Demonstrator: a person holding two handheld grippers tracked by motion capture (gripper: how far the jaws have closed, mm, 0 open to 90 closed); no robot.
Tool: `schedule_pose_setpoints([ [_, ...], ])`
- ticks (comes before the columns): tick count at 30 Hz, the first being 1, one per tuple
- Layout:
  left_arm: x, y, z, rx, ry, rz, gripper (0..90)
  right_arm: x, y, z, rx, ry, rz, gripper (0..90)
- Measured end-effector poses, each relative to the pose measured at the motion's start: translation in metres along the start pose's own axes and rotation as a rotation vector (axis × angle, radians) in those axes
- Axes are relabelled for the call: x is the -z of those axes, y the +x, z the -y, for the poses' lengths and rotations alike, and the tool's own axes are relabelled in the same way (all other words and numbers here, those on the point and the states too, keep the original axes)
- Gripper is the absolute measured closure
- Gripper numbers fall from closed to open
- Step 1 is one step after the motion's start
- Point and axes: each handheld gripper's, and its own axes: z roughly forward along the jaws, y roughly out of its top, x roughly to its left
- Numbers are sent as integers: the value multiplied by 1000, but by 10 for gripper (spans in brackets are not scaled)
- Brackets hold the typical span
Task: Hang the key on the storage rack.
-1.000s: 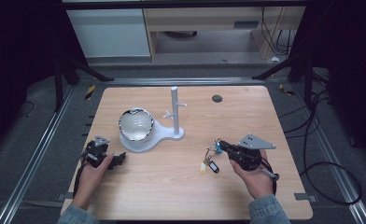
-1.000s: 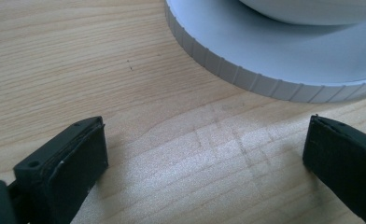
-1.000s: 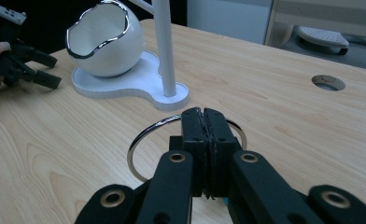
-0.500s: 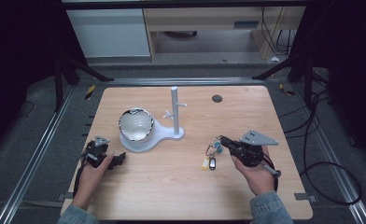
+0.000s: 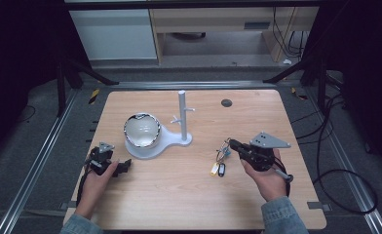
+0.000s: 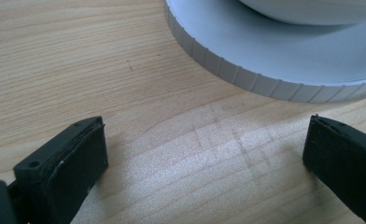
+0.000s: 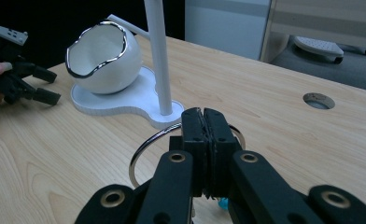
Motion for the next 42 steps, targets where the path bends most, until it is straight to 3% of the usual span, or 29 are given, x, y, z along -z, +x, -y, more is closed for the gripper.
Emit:
schedule_pose_setpoints([
  [23,0,0,0,1,0,0,0,-5,3,-17,12,-22,-16,888],
  [42,0,0,0,-1,0,1,0,-5,2,-43,58,-34,-12,888],
])
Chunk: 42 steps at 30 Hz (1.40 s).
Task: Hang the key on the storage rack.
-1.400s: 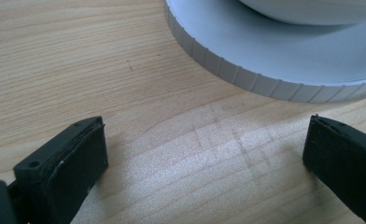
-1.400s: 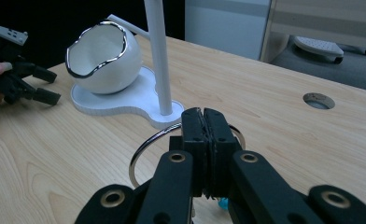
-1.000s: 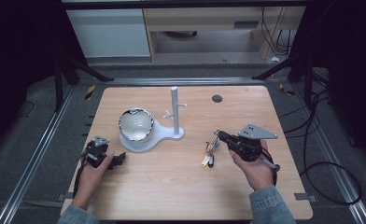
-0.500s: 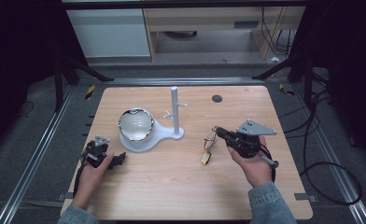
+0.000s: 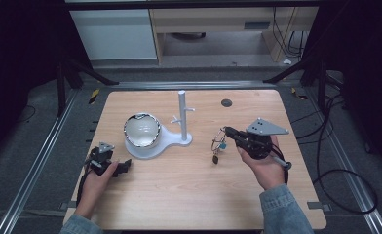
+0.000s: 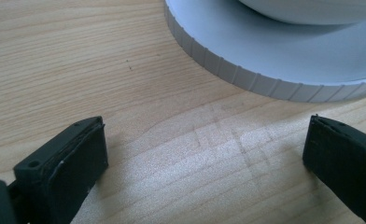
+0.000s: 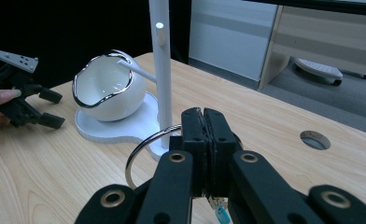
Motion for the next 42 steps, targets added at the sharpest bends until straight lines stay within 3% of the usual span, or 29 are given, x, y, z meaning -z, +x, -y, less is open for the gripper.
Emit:
schedule_pose_setpoints([
  [42,0,0,0,-3,0,0,0,-23,2,-42,59,-8,-10,887],
])
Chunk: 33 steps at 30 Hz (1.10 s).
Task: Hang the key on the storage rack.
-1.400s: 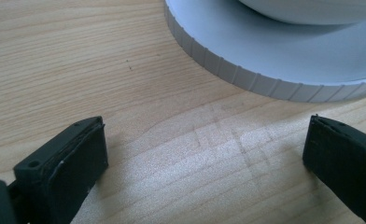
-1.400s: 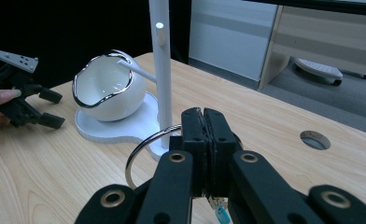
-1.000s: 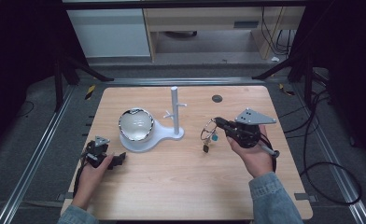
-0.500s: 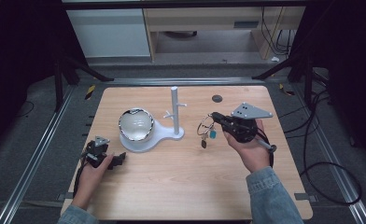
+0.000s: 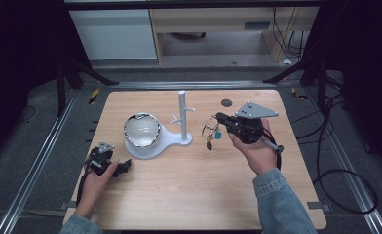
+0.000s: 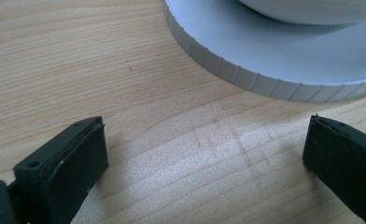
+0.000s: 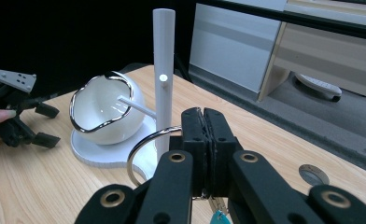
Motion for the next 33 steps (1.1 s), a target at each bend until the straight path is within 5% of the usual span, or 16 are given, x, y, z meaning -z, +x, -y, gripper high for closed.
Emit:
schedule_pose_setpoints([
  [33,0,0,0,0,0,0,0,-39,2,-46,59,9,-27,887],
])
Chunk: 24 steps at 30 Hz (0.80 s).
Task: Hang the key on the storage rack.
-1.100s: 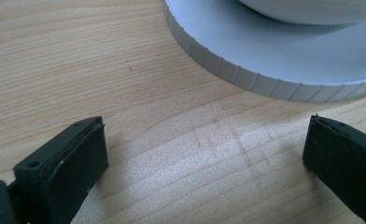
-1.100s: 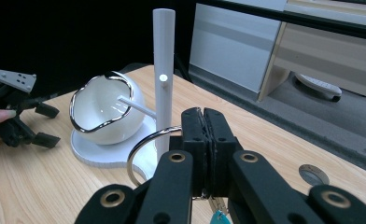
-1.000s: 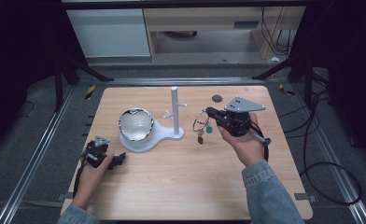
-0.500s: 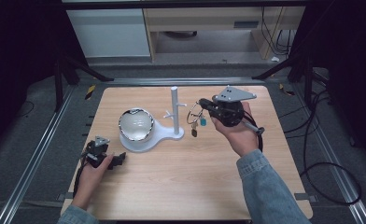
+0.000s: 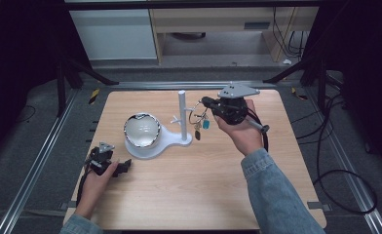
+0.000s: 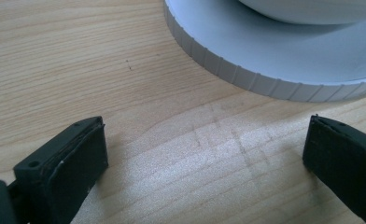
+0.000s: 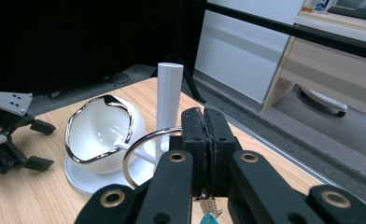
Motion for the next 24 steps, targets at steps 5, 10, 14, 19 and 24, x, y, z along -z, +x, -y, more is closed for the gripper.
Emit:
schedule_pose_setpoints([
  [5,0,0,0,-1,0,0,0,-8,1,0,3,13,-8,887],
  [10,0,0,0,0,0,0,0,-17,0,1,-1,28,-16,887],
  [14,0,0,0,2,0,1,0,-23,-2,1,-3,37,-23,887],
  [19,0,0,0,0,0,0,0,-30,-3,4,-6,55,-30,887],
  [24,0,0,0,3,0,1,0,-38,-6,7,-22,68,-39,887],
])
